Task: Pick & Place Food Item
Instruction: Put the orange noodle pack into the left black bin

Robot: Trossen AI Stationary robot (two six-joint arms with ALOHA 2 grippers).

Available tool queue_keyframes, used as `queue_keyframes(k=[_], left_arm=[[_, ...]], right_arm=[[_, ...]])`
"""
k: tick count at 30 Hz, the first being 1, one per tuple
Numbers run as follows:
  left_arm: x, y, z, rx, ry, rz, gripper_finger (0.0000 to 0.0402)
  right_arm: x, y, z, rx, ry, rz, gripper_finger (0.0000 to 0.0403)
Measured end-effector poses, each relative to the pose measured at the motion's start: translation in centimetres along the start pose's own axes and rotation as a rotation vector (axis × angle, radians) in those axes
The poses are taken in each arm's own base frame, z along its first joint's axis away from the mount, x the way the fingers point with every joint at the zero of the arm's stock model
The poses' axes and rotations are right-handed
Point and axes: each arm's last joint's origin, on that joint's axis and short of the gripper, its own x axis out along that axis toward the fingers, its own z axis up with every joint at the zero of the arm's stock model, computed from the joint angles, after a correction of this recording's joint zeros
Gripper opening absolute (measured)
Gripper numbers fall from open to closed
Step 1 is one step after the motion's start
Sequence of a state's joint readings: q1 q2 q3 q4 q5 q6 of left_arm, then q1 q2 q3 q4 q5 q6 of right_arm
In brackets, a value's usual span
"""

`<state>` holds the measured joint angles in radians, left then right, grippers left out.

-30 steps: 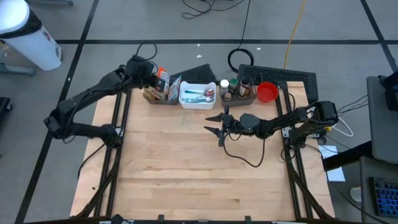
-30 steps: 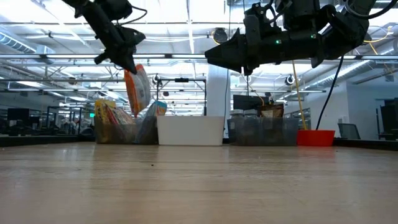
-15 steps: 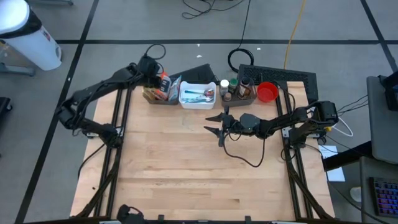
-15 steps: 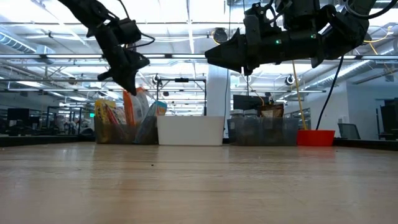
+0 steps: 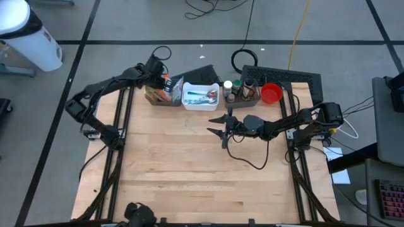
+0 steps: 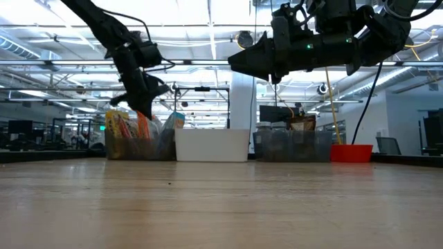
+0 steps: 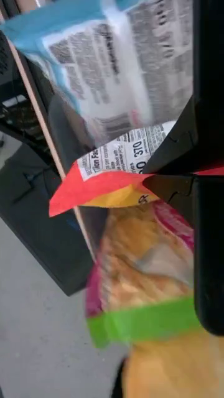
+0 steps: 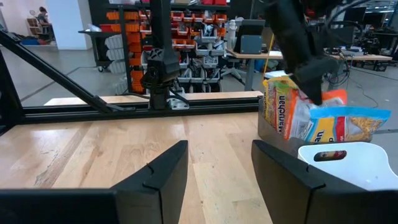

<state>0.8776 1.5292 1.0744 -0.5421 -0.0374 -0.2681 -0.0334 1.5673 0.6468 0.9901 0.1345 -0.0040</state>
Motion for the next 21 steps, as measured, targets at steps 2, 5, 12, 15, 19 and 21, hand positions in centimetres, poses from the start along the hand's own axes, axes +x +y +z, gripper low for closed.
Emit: queue_keyframes(k=[2, 5, 12, 15, 19, 21], left_arm=[[0.8, -0.2, 0.2, -0.001, 0.001, -0.026, 0.0000], [1.7, -0.4, 0.5, -0.002, -0.016, -0.061, 0.0001], [1.7, -0.4, 0.6, -0.003, -0.023, -0.071, 0.0006], [1.3, -0.4, 0.6, -0.005, -0.028, -0.073, 0.0015], [1.3, -0.4, 0.5, -0.031, -0.022, -0.075, 0.0025], [1.3, -0.4, 0.5, -0.031, -0.019, -0.074, 0.0026]], right_arm=[[0.0, 0.0, 0.0, 0.000, 0.000, 0.000, 0.0171], [0.0, 0.0, 0.0, 0.000, 0.000, 0.000, 0.0171], [0.0, -0.1, -0.2, -0.011, 0.015, -0.003, 0.0171], [0.0, -0.4, -0.2, -0.002, 0.021, -0.012, 0.0171], [0.1, -0.6, -0.4, 0.019, 0.037, -0.020, 0.0171], [0.1, -0.6, -0.4, 0.022, 0.036, -0.019, 0.0171]])
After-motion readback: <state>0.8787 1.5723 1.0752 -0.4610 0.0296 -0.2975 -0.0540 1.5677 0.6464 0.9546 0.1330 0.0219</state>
